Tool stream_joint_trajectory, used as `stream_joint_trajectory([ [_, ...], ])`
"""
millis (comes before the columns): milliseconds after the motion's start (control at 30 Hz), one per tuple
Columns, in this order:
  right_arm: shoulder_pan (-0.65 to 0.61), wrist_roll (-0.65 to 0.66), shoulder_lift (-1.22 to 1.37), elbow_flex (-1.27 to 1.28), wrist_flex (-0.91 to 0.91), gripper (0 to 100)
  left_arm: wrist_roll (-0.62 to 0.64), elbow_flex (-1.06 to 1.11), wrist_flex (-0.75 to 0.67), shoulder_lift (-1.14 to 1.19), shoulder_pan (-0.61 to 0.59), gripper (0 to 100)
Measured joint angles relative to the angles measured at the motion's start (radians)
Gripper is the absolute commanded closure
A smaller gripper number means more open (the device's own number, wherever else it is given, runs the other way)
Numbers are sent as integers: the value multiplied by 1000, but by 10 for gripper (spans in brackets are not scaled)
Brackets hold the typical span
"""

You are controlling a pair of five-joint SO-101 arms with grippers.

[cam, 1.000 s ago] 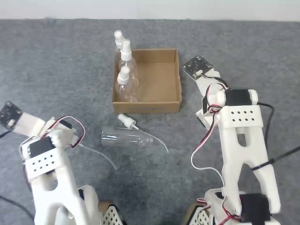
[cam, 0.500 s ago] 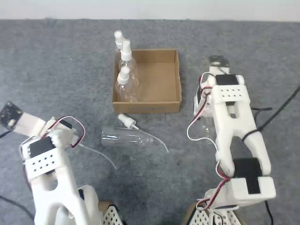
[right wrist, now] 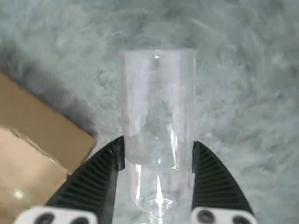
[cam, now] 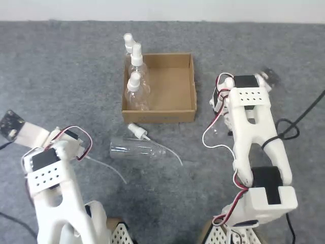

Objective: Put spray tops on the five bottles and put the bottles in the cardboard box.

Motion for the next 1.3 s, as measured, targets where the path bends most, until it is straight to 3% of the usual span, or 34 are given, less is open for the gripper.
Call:
stream_joint_trajectory([
  [200,0,-132,0,0,0,857,0,0,0,0,0,987],
  [500,-8,-144,0,0,0,548,0,0,0,0,0,987],
  [967,-44,-138,0,0,66,554,0,0,0,0,0,987],
  [1300,-44,64,0,-92,218,553,0,0,0,0,0,987],
])
